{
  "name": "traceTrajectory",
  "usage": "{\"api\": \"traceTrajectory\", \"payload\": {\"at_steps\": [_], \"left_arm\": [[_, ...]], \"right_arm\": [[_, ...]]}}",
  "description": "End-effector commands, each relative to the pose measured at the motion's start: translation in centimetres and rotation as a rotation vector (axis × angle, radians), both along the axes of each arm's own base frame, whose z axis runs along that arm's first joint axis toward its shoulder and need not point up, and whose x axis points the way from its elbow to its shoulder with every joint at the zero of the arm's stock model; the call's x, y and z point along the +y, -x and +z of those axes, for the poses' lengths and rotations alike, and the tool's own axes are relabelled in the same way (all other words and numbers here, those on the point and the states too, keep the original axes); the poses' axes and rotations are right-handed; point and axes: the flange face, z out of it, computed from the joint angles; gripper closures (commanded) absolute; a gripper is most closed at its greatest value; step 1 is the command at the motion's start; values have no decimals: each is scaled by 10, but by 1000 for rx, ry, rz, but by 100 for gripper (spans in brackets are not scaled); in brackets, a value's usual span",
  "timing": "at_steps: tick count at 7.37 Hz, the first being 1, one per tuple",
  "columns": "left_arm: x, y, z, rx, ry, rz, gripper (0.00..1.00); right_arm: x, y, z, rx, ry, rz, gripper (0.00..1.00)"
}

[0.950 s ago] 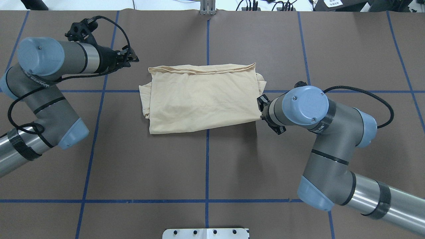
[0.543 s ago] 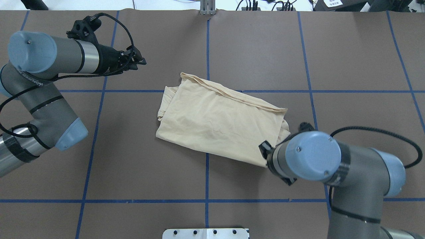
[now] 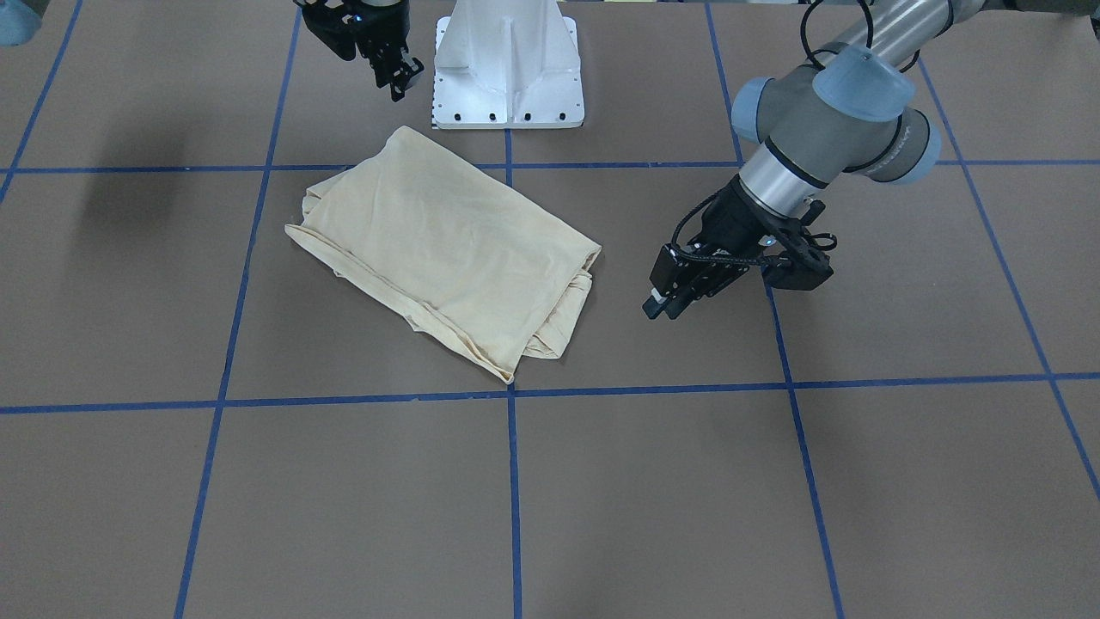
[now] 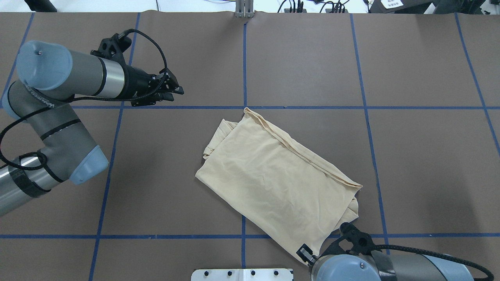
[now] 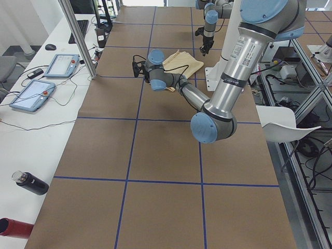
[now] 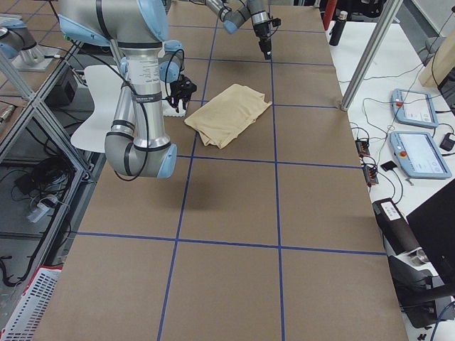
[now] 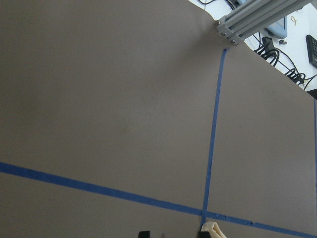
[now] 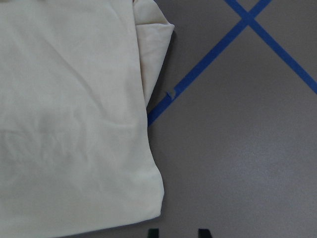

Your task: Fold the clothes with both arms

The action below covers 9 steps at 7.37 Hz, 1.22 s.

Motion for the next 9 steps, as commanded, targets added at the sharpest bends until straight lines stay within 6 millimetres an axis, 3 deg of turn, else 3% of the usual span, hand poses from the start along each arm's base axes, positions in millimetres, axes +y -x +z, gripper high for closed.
{"api": "traceTrajectory", "payload": {"at_steps": [1, 2, 3, 4, 5, 7, 9], "left_arm": [[28, -32, 1, -15, 77, 50, 57], [53, -47, -8, -63, 109, 81, 57], [83, -76, -10, -145, 119, 56, 57], [114, -105, -8, -212, 104, 43, 57], [137, -116, -14, -235, 94, 53, 53], [154, -132, -2, -369, 75, 60, 52], [155, -140, 9, -407, 79, 71, 48]], "right_arm": [[-40, -12, -7, -12, -11, 86, 0], [-84, -21, -16, -31, -35, 153, 0], [-135, -21, -26, -66, -105, 171, 0], [-179, -23, -14, -65, -99, 200, 0], [-209, -10, 8, -65, -107, 200, 0], [-236, 6, 34, -83, -129, 204, 0], [-253, -3, 37, -90, -140, 202, 0]]}}
